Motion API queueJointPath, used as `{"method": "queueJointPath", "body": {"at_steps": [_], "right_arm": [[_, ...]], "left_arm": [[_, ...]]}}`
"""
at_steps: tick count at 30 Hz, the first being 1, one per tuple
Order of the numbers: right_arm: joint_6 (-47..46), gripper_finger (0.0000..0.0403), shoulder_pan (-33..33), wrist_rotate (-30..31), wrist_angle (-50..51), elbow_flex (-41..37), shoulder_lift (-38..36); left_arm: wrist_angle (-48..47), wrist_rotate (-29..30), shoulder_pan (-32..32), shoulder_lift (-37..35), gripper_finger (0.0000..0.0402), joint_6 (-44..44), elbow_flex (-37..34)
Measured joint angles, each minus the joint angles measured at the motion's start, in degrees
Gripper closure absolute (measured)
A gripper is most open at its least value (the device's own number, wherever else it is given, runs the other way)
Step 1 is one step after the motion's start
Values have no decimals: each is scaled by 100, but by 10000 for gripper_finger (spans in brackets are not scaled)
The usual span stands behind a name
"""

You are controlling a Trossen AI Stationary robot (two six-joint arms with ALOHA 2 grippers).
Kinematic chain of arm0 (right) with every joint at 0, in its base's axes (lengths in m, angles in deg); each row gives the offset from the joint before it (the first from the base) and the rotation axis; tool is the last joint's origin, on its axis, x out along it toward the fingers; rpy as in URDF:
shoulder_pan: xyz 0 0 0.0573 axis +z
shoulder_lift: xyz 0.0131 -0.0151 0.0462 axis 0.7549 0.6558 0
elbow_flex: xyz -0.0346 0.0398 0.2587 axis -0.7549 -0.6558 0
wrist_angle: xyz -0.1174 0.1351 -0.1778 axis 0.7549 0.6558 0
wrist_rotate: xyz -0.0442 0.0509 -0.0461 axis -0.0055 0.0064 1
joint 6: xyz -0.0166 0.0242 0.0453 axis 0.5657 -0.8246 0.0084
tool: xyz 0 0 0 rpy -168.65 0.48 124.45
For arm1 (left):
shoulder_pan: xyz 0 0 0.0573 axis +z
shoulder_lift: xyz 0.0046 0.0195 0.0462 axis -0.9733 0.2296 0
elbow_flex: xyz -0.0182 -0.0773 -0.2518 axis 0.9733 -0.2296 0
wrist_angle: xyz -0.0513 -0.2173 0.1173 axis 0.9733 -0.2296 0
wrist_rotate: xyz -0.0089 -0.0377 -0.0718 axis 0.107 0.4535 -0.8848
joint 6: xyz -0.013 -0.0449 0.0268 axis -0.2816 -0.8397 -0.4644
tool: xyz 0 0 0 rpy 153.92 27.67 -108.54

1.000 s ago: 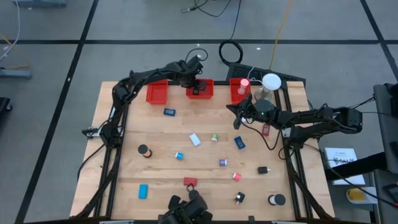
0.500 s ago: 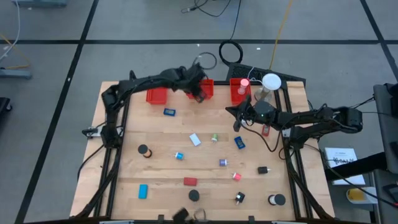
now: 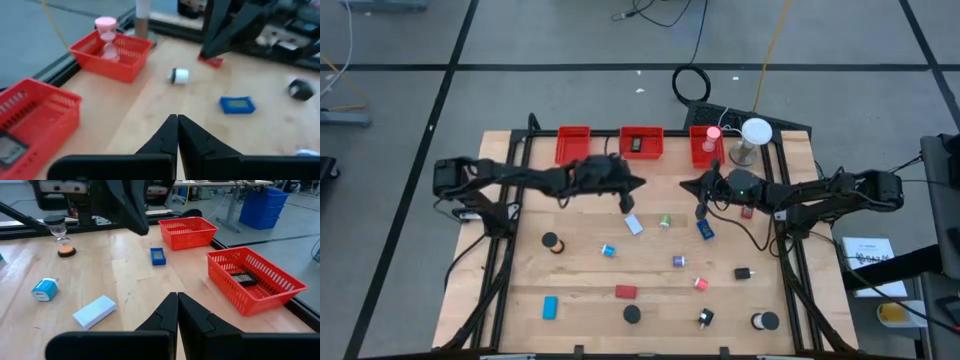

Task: Pick & Place Office items
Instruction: Put the black charger adapter into the left red bin

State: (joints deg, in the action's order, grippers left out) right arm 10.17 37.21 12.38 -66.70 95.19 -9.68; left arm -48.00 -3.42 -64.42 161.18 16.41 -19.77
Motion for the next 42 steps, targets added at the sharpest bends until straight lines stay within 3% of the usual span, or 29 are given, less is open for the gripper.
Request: {"method": "queueJointPath", "body": {"at_steps": [4,7,13,18,24,33,42], "right_arm": [[-12,399,113,4,198,1,-2],[-275,399,247,7,861,161,-48],[-1156,399,953,433,3817,901,-130],[-2375,386,1767,740,6453,1637,-138],[-4175,325,2821,550,8544,2171,-138],[-5765,200,4385,-192,9243,2192,-125],[-6111,116,5143,-291,9191,2178,-120]], "left_arm": [[449,22,-83,-46,385,-55,-434],[1324,8,-174,-15,380,237,-774],[3096,-866,-154,206,398,529,-1340],[3006,-868,-135,222,384,590,-1454],[2951,-873,-148,223,375,630,-1466],[2940,-875,-159,223,397,651,-1466],[2938,-875,-167,223,379,602,-1466]]}}
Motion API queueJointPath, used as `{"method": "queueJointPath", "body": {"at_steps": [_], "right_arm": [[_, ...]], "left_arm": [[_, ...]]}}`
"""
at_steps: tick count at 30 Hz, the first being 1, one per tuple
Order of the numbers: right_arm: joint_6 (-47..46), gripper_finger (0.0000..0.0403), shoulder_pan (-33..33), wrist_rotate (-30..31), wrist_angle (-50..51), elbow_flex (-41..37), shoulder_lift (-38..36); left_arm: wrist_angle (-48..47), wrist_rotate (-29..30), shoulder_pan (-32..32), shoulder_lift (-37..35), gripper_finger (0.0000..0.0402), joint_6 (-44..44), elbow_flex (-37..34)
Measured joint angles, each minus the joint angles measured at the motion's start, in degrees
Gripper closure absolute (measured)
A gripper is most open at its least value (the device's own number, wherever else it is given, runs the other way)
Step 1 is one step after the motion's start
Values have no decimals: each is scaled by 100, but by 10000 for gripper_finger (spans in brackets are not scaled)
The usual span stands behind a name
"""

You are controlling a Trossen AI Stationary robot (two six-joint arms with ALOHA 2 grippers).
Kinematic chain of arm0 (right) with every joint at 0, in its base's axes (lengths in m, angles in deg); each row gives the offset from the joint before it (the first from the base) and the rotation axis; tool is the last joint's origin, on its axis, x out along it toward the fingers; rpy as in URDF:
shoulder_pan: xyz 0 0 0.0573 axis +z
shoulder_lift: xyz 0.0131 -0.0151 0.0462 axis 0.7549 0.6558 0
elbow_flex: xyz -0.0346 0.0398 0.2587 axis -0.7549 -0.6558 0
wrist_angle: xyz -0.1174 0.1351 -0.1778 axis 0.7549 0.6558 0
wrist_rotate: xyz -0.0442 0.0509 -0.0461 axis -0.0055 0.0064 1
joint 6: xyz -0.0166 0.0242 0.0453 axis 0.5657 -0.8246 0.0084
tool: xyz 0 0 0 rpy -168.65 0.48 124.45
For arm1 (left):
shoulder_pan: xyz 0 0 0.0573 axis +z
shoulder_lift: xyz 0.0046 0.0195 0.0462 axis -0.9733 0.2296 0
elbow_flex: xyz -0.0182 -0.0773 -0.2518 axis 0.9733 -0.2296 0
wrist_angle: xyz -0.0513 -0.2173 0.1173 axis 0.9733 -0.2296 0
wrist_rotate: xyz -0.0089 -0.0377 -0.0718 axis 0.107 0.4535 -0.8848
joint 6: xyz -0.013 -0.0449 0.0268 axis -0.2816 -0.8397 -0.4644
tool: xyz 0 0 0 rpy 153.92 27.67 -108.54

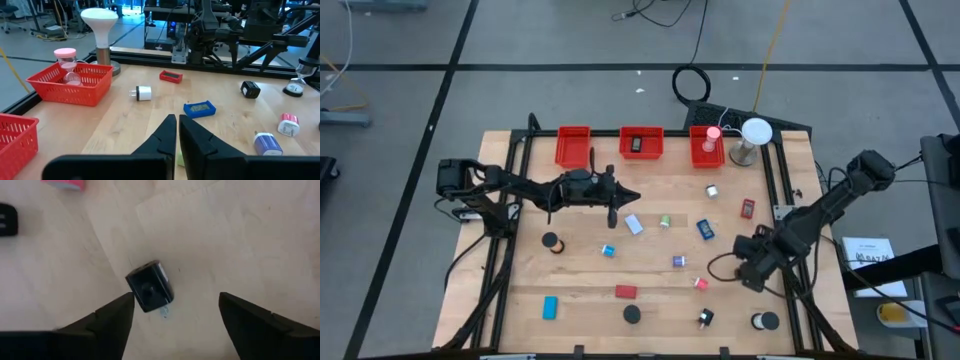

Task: Pick & Place Office items
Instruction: Put the black charger adapter into the left red bin

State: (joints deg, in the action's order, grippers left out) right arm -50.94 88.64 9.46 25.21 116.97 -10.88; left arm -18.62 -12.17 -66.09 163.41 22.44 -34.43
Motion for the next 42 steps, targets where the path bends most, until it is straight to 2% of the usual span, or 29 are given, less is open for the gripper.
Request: {"method": "queueJointPath", "body": {"at_steps": [6,19,24,36,42], "right_arm": [[125,113,250,-4,-586,-420,7],[726,139,325,-21,-1401,-1033,11],[918,169,325,-6,-1503,-1135,11],[1390,272,-31,-1,-2162,-1365,11],[1545,288,-300,20,-2293,-1365,11]], "left_arm": [[-2,0,-7,0,399,-8,0],[-2,4,-7,0,376,-59,2],[-2,5,-7,0,376,-59,2],[-82,9,-7,0,376,-229,7],[-164,15,-2,0,376,-229,9]]}}
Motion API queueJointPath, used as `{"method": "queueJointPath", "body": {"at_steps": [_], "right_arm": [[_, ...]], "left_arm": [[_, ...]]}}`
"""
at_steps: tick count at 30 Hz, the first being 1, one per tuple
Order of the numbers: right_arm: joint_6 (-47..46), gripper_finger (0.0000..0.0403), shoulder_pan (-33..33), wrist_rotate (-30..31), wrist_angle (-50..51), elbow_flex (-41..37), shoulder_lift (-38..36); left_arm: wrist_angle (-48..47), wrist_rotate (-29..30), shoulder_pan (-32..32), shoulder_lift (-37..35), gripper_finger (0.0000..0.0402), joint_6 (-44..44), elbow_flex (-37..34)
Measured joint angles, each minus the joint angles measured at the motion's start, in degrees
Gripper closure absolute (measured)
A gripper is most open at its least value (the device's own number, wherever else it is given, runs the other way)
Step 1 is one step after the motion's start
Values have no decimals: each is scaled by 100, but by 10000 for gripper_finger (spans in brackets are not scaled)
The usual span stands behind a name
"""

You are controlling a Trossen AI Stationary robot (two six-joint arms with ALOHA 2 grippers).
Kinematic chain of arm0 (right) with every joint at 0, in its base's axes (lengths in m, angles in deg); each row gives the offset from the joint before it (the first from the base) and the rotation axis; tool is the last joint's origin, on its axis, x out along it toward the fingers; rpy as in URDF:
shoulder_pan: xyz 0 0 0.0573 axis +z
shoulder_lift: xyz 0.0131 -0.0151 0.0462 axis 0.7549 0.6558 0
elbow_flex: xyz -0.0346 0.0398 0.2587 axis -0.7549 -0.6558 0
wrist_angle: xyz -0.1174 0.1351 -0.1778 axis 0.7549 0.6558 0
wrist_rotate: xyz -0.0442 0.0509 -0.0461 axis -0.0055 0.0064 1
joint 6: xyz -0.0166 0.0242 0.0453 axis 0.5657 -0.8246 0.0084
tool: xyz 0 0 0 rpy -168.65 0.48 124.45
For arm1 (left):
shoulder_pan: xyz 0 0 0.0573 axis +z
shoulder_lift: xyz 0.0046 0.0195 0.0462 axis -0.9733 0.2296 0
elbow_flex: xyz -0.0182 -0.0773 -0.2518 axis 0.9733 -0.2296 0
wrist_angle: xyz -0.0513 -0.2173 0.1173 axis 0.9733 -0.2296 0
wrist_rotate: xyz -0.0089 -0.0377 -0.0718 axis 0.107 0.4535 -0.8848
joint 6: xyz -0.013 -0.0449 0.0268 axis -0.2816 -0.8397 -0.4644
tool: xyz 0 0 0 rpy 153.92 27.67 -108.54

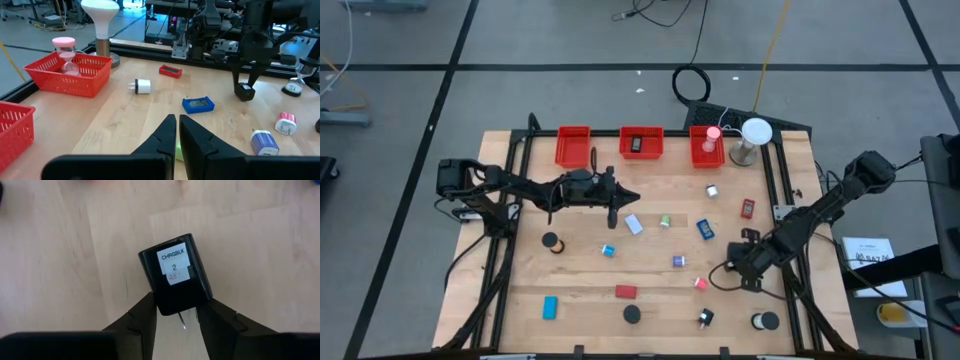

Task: Pick & Place Office items
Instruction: Put the black charger adapter into the left red bin

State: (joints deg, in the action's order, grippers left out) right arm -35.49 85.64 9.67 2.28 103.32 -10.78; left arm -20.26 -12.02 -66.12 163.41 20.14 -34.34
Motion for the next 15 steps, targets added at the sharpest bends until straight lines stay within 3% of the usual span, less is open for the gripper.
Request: {"method": "queueJointPath", "body": {"at_steps": [9,15], "right_arm": [[381,293,-495,-22,-104,328,0],[1399,292,-1540,2,70,962,65]], "left_arm": [[68,-14,115,-68,376,-125,-117],[272,3,437,-395,376,-444,-625]]}}
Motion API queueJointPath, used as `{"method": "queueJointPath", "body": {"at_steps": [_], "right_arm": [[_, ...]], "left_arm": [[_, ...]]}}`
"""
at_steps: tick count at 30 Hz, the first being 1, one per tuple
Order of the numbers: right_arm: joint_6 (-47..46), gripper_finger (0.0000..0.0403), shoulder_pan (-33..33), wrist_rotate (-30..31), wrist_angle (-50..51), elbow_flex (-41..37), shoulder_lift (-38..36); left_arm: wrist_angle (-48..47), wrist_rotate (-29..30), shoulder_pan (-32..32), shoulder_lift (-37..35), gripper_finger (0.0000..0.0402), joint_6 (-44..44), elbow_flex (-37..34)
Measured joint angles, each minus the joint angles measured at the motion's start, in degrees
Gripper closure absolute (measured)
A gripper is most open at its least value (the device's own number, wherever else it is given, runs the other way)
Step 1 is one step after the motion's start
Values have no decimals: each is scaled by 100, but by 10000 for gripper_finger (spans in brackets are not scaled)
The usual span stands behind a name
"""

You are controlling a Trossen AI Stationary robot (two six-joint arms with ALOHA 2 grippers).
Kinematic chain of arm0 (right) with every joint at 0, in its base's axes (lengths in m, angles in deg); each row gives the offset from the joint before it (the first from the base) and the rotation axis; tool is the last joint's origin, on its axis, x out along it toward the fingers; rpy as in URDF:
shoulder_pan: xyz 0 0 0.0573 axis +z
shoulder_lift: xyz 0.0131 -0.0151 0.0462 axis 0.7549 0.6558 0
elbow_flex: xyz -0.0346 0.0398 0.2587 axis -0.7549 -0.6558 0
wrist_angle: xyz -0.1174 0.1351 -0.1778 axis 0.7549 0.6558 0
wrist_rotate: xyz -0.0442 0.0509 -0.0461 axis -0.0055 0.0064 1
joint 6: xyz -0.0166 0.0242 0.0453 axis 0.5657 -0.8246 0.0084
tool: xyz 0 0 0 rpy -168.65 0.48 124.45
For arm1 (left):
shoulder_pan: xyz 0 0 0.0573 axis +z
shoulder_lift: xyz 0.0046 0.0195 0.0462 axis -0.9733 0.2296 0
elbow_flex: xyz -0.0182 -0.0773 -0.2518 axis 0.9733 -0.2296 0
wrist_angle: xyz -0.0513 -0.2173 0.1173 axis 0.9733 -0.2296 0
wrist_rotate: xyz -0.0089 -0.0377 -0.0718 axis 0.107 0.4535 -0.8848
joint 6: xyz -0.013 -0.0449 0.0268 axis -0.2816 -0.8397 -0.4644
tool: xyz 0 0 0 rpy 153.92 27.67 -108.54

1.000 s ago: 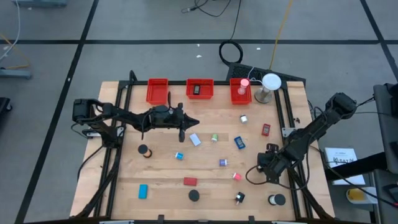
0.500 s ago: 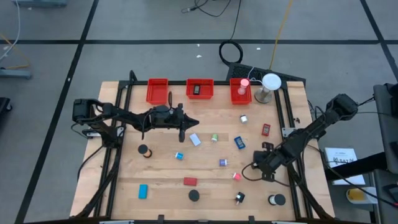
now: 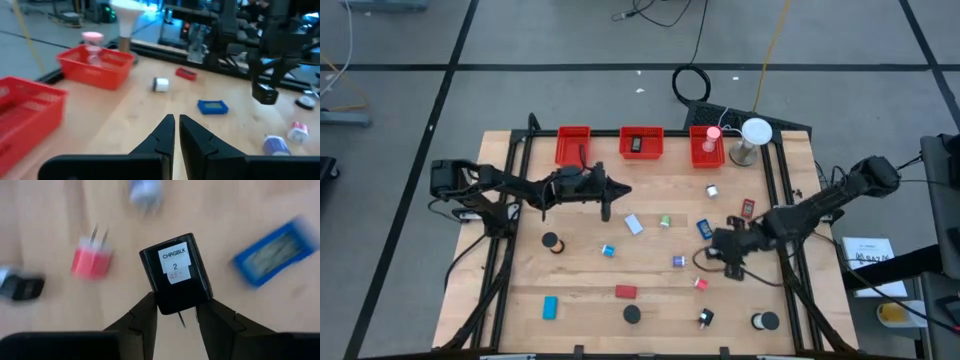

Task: Pick & Place Office items
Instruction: Put the black charger adapter into the left red bin

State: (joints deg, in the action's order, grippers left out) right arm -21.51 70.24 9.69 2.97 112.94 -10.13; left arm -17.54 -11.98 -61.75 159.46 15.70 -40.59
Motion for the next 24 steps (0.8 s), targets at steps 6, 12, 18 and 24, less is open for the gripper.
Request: {"method": "queueJointPath", "body": {"at_steps": [6,12,18,24], "right_arm": [[1869,294,-1548,-6,-112,1047,902],[3538,293,-2721,-28,-248,2443,2506],[4412,293,-3245,-230,-215,3513,3762],[4532,293,-3304,-361,-536,3838,4079]], "left_arm": [[-187,-12,198,-512,376,-33,-268],[-845,0,271,-774,376,-10,-273],[-1963,347,262,-971,376,-66,-272],[-2444,392,63,-908,375,-476,-273]]}}
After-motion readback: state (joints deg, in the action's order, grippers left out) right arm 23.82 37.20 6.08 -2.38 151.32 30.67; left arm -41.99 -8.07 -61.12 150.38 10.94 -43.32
